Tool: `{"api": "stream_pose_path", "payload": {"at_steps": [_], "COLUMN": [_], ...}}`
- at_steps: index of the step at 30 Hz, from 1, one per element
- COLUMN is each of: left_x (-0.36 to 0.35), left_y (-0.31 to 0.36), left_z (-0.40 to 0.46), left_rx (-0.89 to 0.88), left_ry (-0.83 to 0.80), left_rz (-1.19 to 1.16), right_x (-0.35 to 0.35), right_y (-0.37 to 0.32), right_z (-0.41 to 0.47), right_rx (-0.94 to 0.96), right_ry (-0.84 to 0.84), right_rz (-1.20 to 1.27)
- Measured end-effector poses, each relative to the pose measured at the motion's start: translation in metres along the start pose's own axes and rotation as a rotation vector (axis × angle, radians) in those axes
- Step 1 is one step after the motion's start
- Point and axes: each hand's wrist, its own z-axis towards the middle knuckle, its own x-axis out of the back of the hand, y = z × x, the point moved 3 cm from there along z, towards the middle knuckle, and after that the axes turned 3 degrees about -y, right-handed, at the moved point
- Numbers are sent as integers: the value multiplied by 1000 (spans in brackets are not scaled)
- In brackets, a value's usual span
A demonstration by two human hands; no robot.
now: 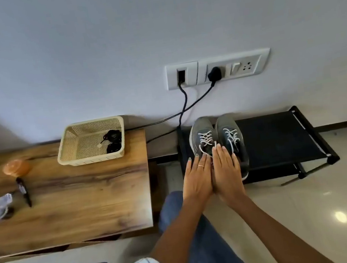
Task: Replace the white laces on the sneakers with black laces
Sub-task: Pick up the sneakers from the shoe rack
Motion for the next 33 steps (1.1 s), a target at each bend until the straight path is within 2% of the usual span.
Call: {"api": "stream_pose_path", "payload": {"at_steps": [1, 3, 5, 6, 10, 16, 18, 26, 33], "left_x": [0, -1, 3, 5, 3, -3, -7, -18, -11], "left_y": [6, 16, 31, 38, 50, 51, 47, 39, 25], "left_z": [-3, -7, -9, -9, -5, 11, 15, 37, 39], "left_rx": [-10, 19, 64, 78, 110, 197, 210, 282, 315], "left_ry": [-8, -163, -219, -230, -282, -255, -297, -351, -294], "left_rz": [-18, -60, -52, -51, -65, -124, -69, -63, -272], "right_x": [2, 6, 12, 11, 11, 1, -3, -14, -6], "right_y": [5, 17, 35, 45, 67, 67, 68, 73, 88], "right_z": [-5, -17, -30, -34, -33, -11, -5, 7, 6], "right_rx": [-32, -59, -95, -109, -171, -237, -258, -353, -420], "right_ry": [-14, -58, -166, -227, -297, -455, -507, -453, -323], "right_rz": [40, 96, 118, 121, 111, 141, 145, 132, 260]}}
